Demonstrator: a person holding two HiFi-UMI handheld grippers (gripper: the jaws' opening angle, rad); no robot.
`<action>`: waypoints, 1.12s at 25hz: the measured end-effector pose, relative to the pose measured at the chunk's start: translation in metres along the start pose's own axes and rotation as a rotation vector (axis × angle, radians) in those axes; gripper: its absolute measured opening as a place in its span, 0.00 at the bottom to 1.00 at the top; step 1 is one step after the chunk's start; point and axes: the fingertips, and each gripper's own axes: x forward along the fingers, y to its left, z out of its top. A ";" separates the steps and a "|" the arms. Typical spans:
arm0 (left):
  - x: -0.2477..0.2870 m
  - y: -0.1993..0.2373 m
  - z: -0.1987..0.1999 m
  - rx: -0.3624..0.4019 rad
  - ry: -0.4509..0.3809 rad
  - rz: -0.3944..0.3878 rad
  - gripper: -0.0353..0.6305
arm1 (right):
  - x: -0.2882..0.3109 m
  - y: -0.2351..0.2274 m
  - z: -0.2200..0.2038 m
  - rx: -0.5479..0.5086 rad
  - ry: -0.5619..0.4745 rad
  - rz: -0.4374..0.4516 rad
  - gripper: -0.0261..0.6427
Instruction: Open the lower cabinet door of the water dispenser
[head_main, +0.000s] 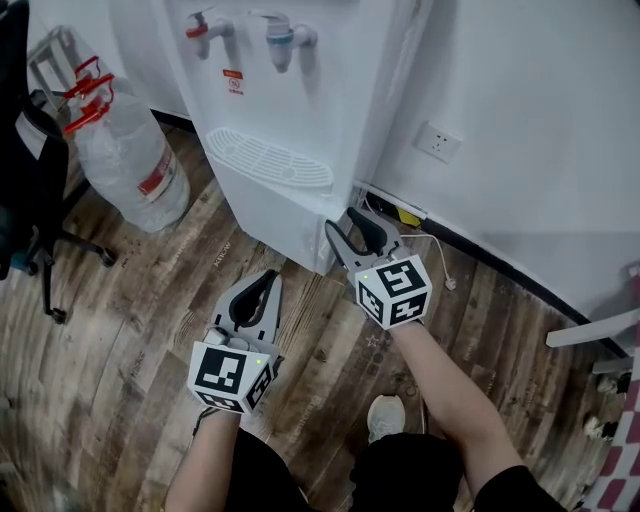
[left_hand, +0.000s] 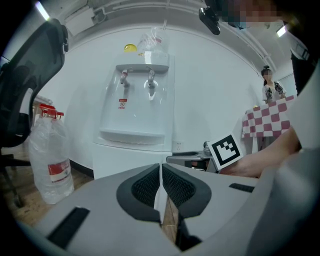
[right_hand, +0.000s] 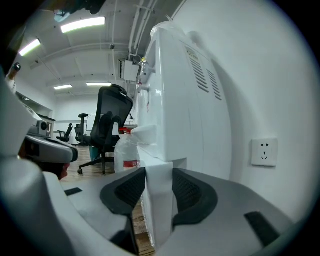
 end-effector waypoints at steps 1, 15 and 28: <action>-0.001 0.001 0.002 0.002 -0.003 0.002 0.08 | -0.001 0.003 -0.001 -0.007 0.003 0.007 0.31; -0.007 0.013 0.006 0.003 0.001 0.015 0.21 | -0.014 0.062 -0.011 -0.130 0.024 0.134 0.31; -0.018 0.027 0.007 0.047 0.013 0.059 0.39 | -0.022 0.141 -0.013 -0.164 0.023 0.312 0.31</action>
